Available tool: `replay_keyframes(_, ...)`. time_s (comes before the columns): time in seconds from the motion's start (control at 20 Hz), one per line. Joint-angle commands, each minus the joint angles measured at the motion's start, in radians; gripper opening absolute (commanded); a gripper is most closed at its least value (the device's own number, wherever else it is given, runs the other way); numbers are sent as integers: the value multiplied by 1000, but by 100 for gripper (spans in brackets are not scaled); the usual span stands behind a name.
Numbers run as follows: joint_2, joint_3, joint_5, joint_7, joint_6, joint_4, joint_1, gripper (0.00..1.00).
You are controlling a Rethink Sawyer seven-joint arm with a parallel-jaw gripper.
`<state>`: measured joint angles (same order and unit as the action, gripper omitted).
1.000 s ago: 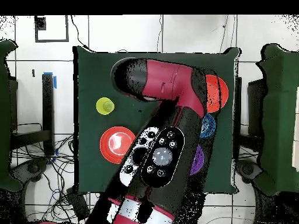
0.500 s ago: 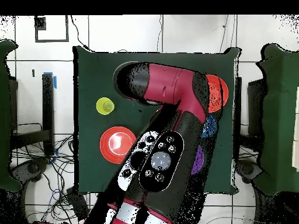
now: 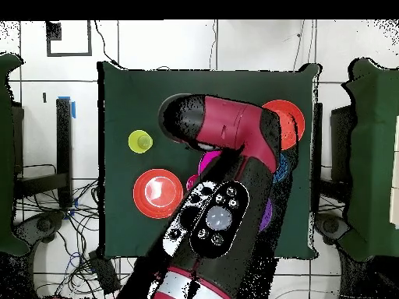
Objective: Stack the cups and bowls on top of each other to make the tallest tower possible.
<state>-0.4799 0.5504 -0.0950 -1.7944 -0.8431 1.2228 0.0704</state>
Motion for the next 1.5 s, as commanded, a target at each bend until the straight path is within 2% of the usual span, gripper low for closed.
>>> replay_keyframes(0.05, 8, -91, 70, -48, 20, 139, -14, 0)
replay_keyframes(0.5, 7, -108, 69, -39, 73, 175, -23, 0)
replay_keyframes(1.5, 40, -144, 37, -76, 141, 186, -13, 0)
